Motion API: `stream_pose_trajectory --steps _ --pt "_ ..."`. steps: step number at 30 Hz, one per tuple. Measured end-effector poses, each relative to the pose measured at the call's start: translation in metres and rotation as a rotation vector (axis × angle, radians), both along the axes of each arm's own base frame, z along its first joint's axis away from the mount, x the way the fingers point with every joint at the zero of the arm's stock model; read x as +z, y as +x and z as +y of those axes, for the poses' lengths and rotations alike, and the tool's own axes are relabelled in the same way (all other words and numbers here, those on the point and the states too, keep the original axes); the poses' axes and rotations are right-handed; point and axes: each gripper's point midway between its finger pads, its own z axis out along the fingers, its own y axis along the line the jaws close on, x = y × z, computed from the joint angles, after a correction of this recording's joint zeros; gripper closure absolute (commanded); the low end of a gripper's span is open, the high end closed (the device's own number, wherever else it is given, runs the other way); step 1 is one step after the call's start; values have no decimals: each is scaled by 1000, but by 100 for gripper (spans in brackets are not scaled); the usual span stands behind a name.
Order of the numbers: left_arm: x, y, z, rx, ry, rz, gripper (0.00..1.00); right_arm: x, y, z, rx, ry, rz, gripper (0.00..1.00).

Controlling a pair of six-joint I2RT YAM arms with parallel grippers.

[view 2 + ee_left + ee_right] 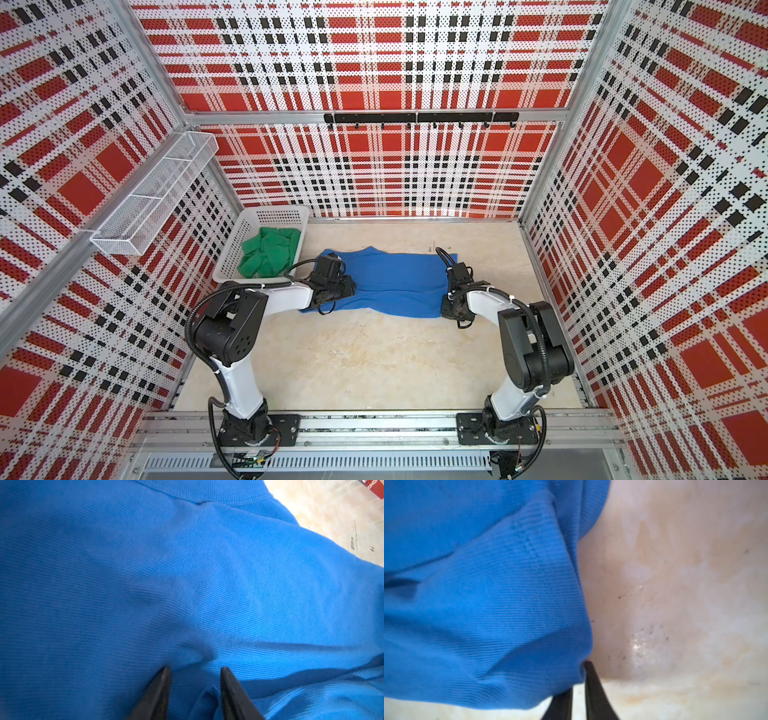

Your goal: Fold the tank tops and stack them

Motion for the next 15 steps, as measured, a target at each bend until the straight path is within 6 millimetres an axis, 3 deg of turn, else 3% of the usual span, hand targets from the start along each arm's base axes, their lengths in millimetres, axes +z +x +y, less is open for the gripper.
stream_pose_trajectory --steps 15 --pt "0 -1 0 -1 -1 -4 56 3 2 7 8 91 3 67"
